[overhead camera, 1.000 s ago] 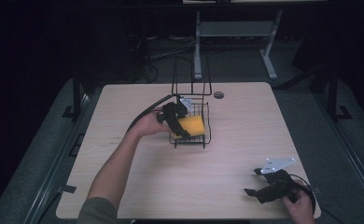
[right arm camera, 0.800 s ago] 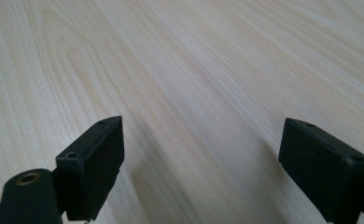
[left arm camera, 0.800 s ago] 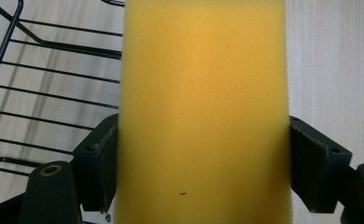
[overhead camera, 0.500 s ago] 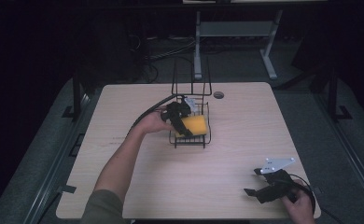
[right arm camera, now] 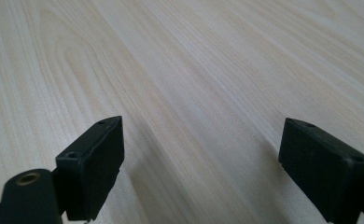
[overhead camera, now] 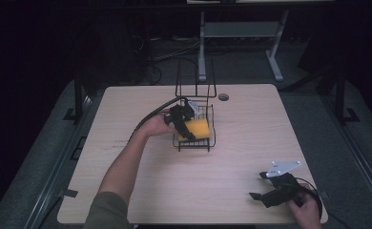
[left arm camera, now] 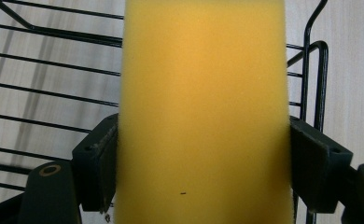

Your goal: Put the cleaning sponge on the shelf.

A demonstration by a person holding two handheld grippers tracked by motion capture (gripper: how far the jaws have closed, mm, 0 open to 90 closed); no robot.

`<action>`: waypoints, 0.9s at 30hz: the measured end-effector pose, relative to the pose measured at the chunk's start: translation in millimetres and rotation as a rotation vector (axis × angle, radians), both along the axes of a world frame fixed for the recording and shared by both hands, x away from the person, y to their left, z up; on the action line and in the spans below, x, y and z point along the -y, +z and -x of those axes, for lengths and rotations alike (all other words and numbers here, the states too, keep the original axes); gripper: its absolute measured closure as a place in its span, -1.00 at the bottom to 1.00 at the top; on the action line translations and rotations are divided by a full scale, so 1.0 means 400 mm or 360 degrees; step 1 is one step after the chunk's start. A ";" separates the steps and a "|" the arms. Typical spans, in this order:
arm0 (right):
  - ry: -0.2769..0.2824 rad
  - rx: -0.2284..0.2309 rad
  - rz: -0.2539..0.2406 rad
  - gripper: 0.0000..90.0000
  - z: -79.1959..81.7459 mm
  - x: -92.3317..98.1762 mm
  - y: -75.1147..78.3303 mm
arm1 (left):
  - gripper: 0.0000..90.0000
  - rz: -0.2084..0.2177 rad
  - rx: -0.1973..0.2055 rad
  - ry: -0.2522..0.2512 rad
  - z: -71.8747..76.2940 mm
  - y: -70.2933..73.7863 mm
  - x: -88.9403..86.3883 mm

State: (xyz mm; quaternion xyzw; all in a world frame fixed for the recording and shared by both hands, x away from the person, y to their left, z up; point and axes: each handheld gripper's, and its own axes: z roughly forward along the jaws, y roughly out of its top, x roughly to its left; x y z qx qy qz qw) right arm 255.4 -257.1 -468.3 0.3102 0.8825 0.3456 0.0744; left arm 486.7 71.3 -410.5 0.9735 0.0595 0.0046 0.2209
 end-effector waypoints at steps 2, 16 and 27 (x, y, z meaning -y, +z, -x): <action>-0.0001 -0.0019 0.0010 -0.69 0.000 -0.002 0.001 | -0.53 0.0016 -0.0008 0.0007 0.000 0.000 0.000; 0.0021 -0.0008 0.0014 -0.69 0.000 -0.005 -0.001 | -0.58 0.0052 0.0014 0.0029 0.003 0.021 -0.002; 0.0017 -0.0022 0.0011 -0.69 0.001 -0.007 -0.001 | -0.56 0.0116 0.0048 0.0019 0.008 0.044 -0.003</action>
